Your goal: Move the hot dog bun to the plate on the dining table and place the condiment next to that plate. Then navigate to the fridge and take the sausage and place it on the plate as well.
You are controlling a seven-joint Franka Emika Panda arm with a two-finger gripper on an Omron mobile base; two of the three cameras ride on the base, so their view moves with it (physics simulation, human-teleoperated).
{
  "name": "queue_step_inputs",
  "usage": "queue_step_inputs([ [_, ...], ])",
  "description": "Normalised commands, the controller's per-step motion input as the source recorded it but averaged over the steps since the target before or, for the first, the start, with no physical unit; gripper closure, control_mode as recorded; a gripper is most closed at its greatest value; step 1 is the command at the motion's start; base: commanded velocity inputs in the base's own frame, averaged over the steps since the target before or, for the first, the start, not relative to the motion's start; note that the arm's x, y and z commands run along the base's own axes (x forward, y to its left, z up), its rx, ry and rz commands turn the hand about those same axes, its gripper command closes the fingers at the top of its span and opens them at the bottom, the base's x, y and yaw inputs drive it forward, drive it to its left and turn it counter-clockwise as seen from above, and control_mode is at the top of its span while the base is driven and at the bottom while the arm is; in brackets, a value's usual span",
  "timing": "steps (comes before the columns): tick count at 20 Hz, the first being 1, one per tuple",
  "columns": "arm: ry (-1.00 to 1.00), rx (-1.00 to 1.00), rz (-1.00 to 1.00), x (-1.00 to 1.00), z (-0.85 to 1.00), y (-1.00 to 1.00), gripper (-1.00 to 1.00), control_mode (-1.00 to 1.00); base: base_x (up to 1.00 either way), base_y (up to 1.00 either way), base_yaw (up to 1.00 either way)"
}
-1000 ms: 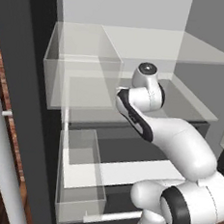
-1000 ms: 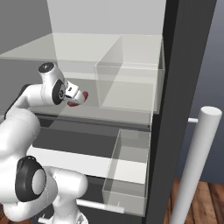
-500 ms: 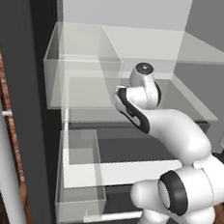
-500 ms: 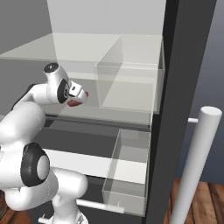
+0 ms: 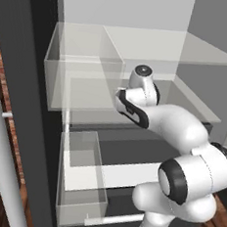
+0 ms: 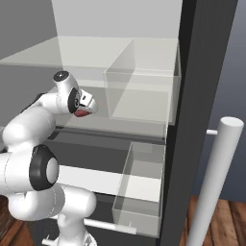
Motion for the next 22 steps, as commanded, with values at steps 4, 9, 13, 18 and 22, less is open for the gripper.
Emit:
queue_step_inputs([
  [4, 0.00, 0.00, 0.00, 0.20, -0.15, 0.00, -1.00, -1.00, 0.00, 0.00, 0.00],
  [9, 0.01, 0.00, 0.00, 0.16, -0.22, 0.00, 1.00, -1.00, 0.00, 0.00, 0.00],
  [13, 0.01, 0.00, 0.00, 0.02, -0.27, 0.00, 1.00, -1.00, 0.00, 0.00, 0.00],
  [18, 0.02, 0.00, 0.00, -0.12, -0.28, 0.02, 1.00, -1.00, 0.00, 0.00, 0.00],
  [22, -0.24, 0.03, 0.00, -0.60, -0.32, 0.00, 1.00, -1.00, 0.00, 0.00, 0.00],
])
